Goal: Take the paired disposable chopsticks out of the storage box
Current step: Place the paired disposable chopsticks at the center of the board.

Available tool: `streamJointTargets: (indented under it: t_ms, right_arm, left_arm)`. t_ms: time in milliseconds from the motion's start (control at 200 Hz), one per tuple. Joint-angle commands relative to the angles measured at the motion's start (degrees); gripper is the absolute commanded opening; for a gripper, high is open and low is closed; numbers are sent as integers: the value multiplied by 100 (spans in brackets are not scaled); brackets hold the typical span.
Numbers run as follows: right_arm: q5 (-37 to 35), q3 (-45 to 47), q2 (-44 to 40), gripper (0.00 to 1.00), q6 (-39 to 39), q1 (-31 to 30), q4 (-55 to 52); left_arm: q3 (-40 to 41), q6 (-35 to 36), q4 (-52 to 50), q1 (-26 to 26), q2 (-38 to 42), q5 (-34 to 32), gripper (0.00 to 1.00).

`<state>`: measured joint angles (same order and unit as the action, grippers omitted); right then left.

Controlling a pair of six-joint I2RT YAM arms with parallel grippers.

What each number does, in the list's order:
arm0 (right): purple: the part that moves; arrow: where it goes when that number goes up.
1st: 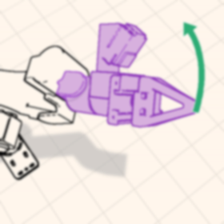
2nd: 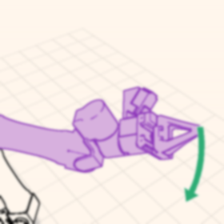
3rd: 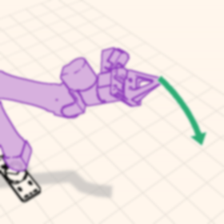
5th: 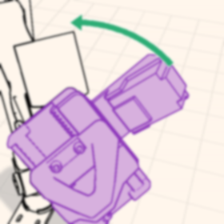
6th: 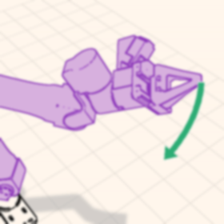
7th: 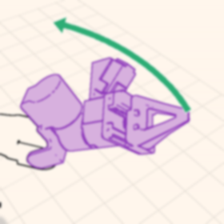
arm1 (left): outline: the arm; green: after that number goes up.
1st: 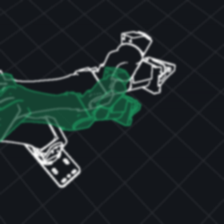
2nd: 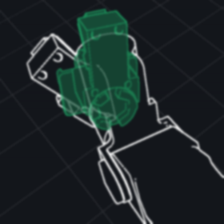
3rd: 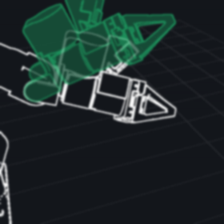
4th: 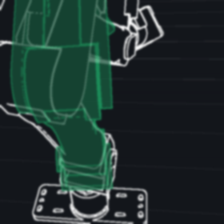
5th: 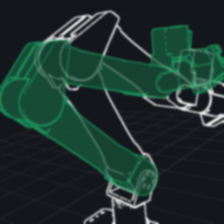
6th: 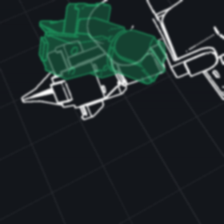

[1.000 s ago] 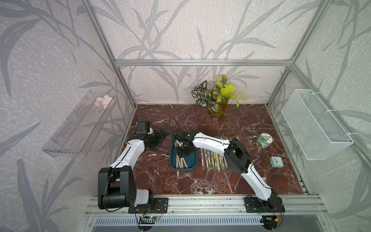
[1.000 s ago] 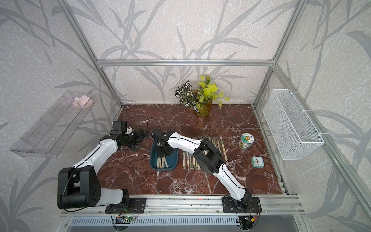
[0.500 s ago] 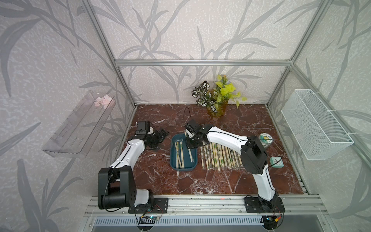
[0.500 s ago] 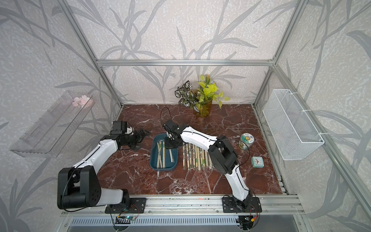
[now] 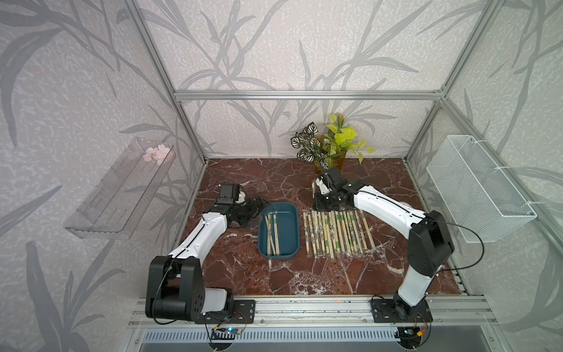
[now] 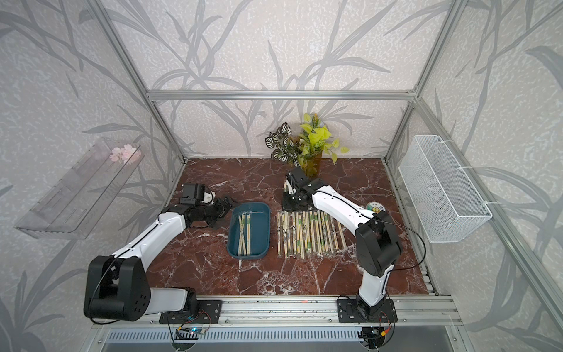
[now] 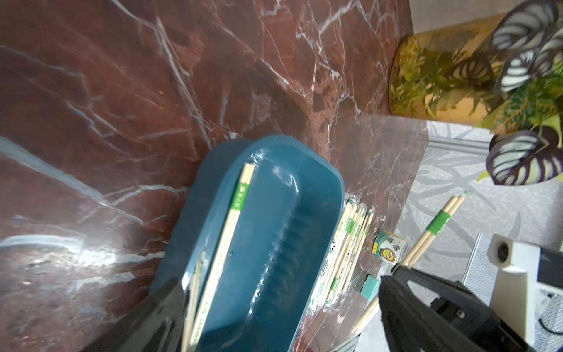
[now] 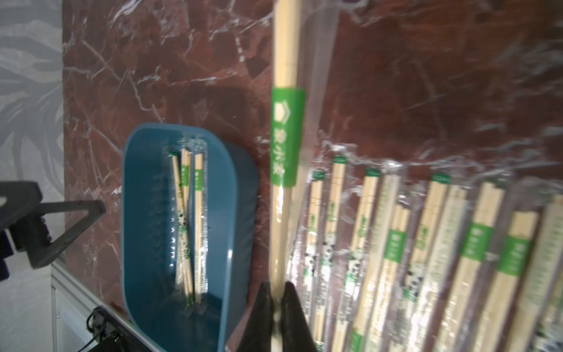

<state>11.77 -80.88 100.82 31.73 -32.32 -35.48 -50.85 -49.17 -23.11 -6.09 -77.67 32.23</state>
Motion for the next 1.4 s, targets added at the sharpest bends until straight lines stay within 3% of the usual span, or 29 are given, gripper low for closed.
streamJointTargets:
  t_ms: [0, 240, 495, 915, 1394]
  right_arm:
    - [-269, 400, -269, 0, -419, 453, -215]
    - [-838, 793, -537, 0, -1235, 1399, -646]
    - [-1801, 518, -19, 0, -1858, 1958, -1428]
    - [-2969, 345, 769, 0, -2065, 2010, -1981]
    - [-2845, 768, 1078, 0, -1910, 2030, -1785]
  left_arm:
    - [-254, -154, 69, -355, -21, -194, 100]
    - [-438, -254, 138, -829, -257, -309, 100]
    - [-556, -164, 48, -886, -329, -390, 100]
    - [-541, -128, 72, -877, -378, -393, 100]
    - [-531, -119, 53, -868, -355, -428, 100]
